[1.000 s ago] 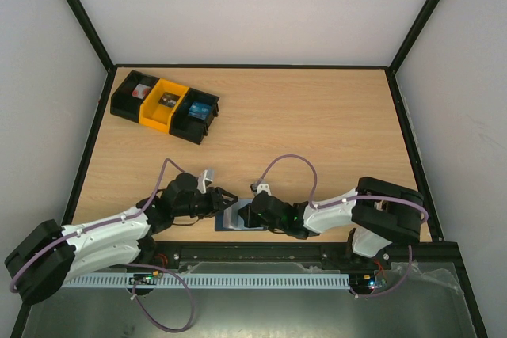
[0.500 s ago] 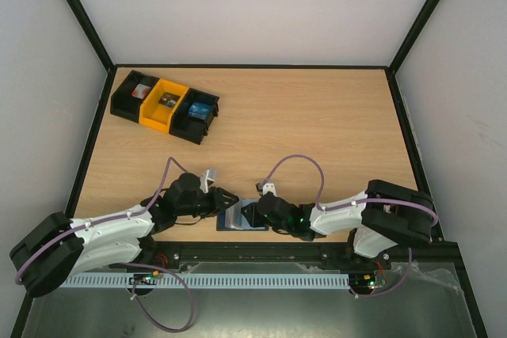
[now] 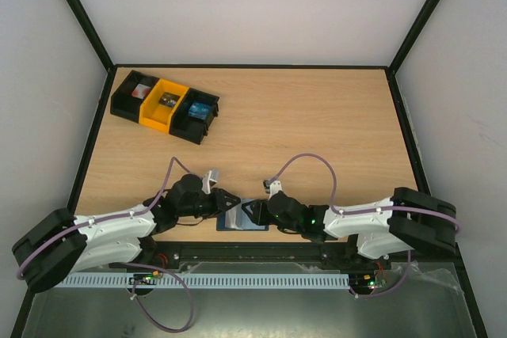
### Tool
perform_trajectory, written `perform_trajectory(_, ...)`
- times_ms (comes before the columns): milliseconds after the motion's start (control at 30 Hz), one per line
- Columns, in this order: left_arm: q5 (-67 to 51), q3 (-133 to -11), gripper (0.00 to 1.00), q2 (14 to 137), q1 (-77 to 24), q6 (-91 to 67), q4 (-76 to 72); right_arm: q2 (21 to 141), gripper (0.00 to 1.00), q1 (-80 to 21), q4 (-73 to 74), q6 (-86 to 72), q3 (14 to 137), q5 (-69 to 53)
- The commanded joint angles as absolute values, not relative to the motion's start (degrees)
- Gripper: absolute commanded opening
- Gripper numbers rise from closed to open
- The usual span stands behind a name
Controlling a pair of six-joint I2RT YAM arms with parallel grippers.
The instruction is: Take the credit cards out of the card holder
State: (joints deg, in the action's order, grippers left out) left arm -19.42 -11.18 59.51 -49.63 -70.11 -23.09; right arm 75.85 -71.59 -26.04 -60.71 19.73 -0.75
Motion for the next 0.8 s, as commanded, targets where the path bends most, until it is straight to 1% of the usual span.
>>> perform_trajectory(0,-19.2,-11.9,0.23,61.3,-50.4,-70.1,-25.5,72.1,0.35,-71.8,-25.9,-61.3,16.7,-0.1)
perform_trajectory(100,-19.0,-12.1,0.23,61.6,-50.7,-70.1,-25.5,70.1,0.41,-71.8,-27.5,-61.4,14.9,-2.1)
perform_trajectory(267,-18.5,-12.2,0.23,62.5,-50.8,-70.0,-25.7,69.9,0.45,-71.8,-30.4,-61.2,14.3,-5.5)
perform_trajectory(433,-18.4,-12.7,0.23,63.6,-51.1,-70.0,-26.0,70.4,0.54,-71.8,-30.3,-60.6,15.8,-7.0)
perform_trajectory(767,-18.0,-12.8,0.23,63.7,-51.5,-70.3,-26.0,73.8,0.58,-71.8,-31.4,-61.4,17.5,-9.1)
